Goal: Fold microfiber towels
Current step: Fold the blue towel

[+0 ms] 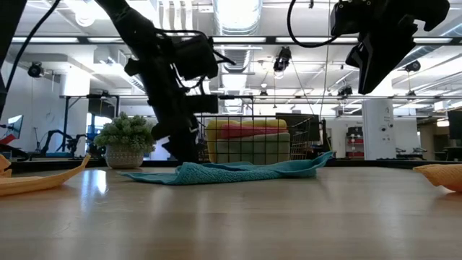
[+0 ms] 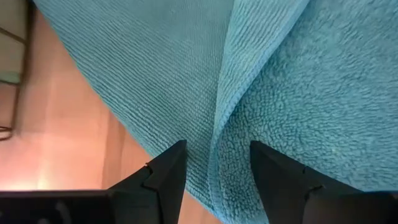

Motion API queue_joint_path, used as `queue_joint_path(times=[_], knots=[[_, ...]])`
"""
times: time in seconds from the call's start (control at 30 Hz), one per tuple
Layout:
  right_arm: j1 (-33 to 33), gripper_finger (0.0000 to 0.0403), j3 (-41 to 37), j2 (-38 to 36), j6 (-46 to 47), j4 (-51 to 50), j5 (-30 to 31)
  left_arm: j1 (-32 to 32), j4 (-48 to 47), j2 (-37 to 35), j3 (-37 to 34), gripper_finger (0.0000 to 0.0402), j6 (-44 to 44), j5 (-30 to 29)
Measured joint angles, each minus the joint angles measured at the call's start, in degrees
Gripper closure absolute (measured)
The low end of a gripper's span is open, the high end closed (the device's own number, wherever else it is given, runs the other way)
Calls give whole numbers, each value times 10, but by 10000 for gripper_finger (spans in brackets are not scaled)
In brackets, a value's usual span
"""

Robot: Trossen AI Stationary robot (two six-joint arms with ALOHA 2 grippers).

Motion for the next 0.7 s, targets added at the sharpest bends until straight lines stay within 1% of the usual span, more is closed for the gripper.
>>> queue_joint_path(times=[0.17, 0.27, 0.4, 0.47, 0.57, 0.7], knots=[[0, 325, 0, 0, 0, 0, 0, 1, 1, 4, 1, 241, -3, 8], [0, 325, 0, 0, 0, 0, 0, 1, 1, 4, 1, 256, -3, 8], [0, 326, 0, 0, -5, 1, 0, 1, 0, 4, 1, 299, -1, 6], [0, 325, 0, 1, -22, 3, 0, 1, 0, 4, 1, 324, 1, 5], [0, 323, -8, 1, -69, 21, 2, 1, 0, 3, 1, 359, 1, 5], [0, 326, -35, 1, -144, 84, 2, 0, -1, -3, 5, 395, 0, 5]])
